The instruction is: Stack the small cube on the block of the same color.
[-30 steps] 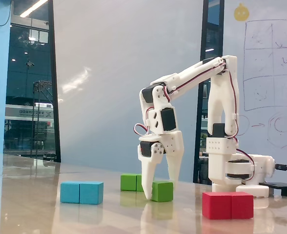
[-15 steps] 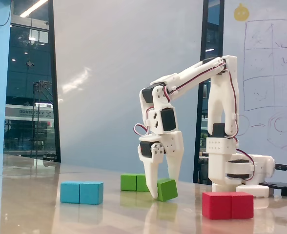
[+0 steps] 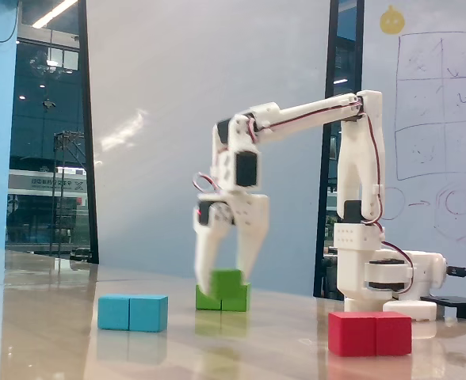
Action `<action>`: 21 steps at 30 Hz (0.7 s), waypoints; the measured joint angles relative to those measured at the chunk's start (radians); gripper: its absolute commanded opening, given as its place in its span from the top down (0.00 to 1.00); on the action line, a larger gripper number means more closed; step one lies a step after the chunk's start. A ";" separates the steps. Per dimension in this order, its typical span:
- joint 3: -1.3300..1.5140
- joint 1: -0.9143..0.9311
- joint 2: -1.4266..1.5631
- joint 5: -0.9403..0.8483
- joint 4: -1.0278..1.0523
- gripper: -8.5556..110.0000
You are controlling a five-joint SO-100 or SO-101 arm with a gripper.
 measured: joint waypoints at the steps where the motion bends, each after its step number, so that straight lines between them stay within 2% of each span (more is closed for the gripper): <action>1: -0.023 0.026 0.000 0.000 0.000 0.92; 9: -0.143 0.244 0.000 0.000 0.000 0.92; 21: -0.153 0.531 0.000 0.000 0.002 0.92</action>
